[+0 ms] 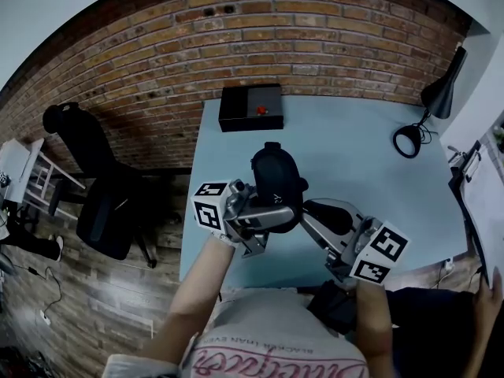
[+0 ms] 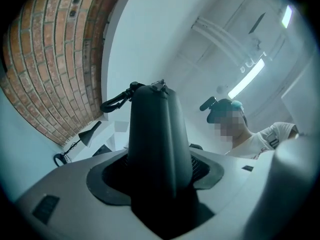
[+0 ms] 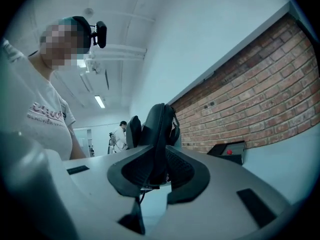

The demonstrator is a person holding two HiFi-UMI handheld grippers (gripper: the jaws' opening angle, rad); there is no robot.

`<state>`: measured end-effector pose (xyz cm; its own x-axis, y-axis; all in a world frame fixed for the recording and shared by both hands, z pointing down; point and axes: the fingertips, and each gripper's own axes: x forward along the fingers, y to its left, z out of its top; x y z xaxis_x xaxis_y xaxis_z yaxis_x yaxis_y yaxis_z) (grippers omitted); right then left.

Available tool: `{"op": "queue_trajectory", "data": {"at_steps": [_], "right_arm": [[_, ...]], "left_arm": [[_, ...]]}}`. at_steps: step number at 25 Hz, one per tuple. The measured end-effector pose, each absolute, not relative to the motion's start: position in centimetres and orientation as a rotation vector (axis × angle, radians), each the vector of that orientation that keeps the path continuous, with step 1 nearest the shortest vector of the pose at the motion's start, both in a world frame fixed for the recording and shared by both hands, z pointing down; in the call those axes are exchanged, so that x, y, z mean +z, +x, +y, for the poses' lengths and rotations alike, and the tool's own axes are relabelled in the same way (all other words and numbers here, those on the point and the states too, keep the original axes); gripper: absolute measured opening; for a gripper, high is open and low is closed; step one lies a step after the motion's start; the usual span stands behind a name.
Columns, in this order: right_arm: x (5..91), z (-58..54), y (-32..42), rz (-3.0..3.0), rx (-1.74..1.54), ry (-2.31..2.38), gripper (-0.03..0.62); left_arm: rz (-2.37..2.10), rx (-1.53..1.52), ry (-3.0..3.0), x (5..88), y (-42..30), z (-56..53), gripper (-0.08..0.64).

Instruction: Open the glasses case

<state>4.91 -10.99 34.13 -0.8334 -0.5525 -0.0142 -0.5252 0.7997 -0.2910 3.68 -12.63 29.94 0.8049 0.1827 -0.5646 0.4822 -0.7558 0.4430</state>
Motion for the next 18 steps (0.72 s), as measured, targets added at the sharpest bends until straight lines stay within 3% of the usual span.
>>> {"op": "queue_trajectory", "data": {"at_steps": [3, 10, 18], "right_arm": [[34.8, -11.3, 4.7, 2.905, -0.445, -0.897, 0.035], [34.7, -11.8, 5.3, 2.854, -0.309, -1.084, 0.026], [34.4, -11.4, 6.0, 2.843, 0.019, -1.323, 0.023]], "left_arm": [[0.39, -0.601, 2.46, 31.0, 4.1, -13.2, 0.311], [-0.049, -0.435, 2.557, 33.5, 4.6, -16.8, 0.371], [-0.185, -0.289, 2.52, 35.0, 5.5, -16.7, 0.372]]}}
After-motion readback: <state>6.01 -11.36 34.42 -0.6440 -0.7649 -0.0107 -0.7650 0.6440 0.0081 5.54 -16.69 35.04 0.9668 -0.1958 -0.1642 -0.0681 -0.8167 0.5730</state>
